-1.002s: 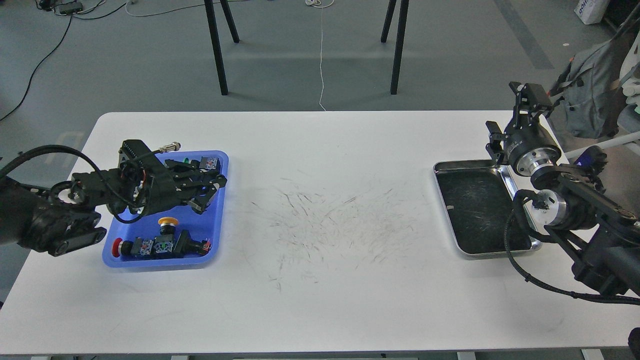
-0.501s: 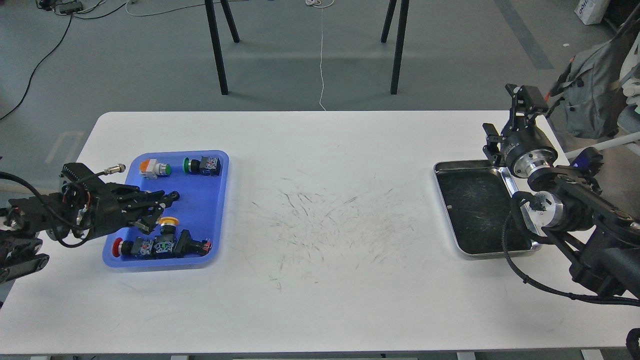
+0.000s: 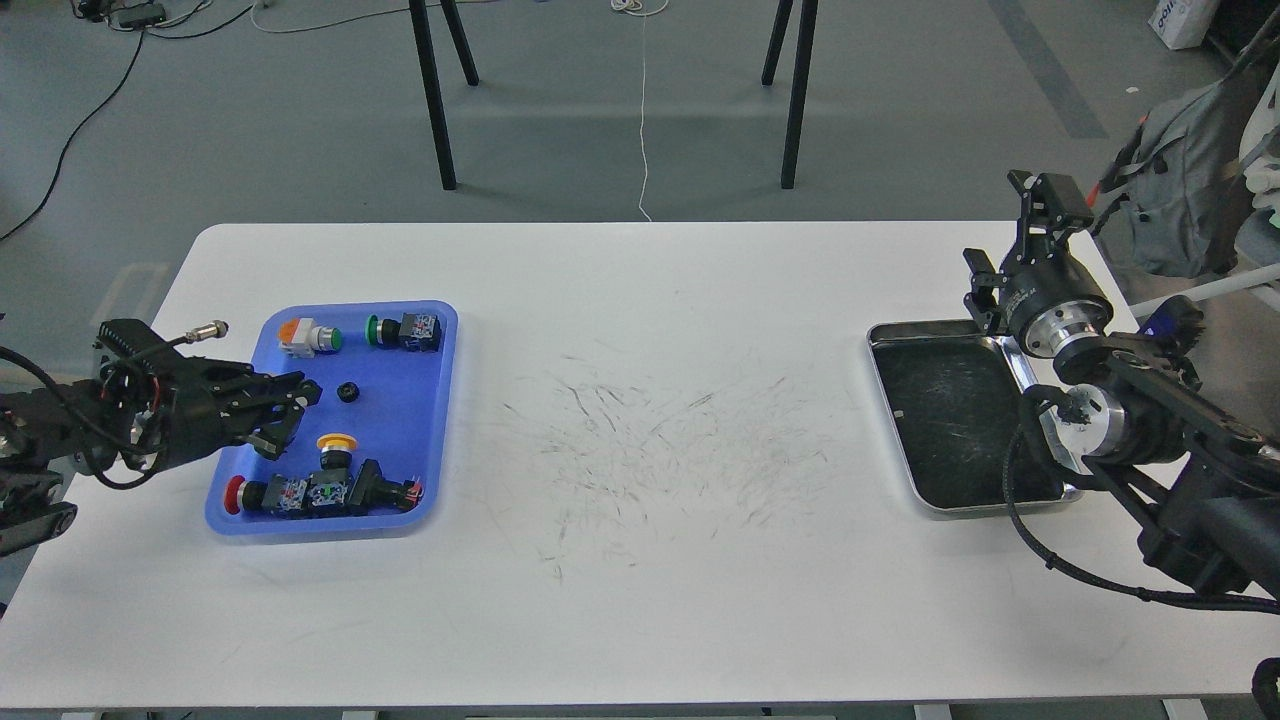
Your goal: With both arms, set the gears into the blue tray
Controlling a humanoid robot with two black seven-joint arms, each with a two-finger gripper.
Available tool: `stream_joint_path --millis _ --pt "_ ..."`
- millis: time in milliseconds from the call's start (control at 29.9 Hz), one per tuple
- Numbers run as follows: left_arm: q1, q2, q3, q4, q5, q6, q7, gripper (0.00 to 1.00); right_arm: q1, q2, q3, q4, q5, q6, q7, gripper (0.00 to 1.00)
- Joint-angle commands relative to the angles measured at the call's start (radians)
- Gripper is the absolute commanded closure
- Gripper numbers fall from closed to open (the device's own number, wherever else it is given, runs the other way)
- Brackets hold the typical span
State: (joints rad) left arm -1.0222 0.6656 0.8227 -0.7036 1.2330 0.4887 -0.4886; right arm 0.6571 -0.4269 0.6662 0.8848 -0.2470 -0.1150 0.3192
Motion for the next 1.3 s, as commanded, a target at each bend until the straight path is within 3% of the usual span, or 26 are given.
stream_joint_path --millis 0,267,635,869,1169,1269 --pt "0.016 -0.001 -0.002 0.001 -0.001 0.000 0.000 0.85 -0.001 0.000 0.000 0.000 0.000 0.000 0.000 0.02" --pt "0.017 -0.003 -0.008 0.003 -0.004 0.000 0.000 0.81 -0.001 0.000 0.000 0.000 -0.002 0.000 0.000 0.02" --pt "0.014 0.009 -0.037 -0.010 -0.006 0.000 0.000 0.51 0.001 0.004 -0.002 0.002 -0.002 -0.005 0.000 0.02" --pt "0.014 0.031 -0.126 -0.014 -0.010 0.000 0.000 0.40 0.001 0.007 -0.002 0.002 -0.002 -0.003 0.000 0.02" --pt "0.014 0.086 -0.468 -0.126 -0.176 0.000 0.000 0.16 -0.002 0.002 -0.003 0.008 -0.002 -0.006 0.000 0.02" --pt "0.014 0.084 -0.556 -0.154 -0.288 -0.065 0.000 0.12 -0.002 -0.006 -0.003 0.014 -0.002 -0.006 0.000 0.02"
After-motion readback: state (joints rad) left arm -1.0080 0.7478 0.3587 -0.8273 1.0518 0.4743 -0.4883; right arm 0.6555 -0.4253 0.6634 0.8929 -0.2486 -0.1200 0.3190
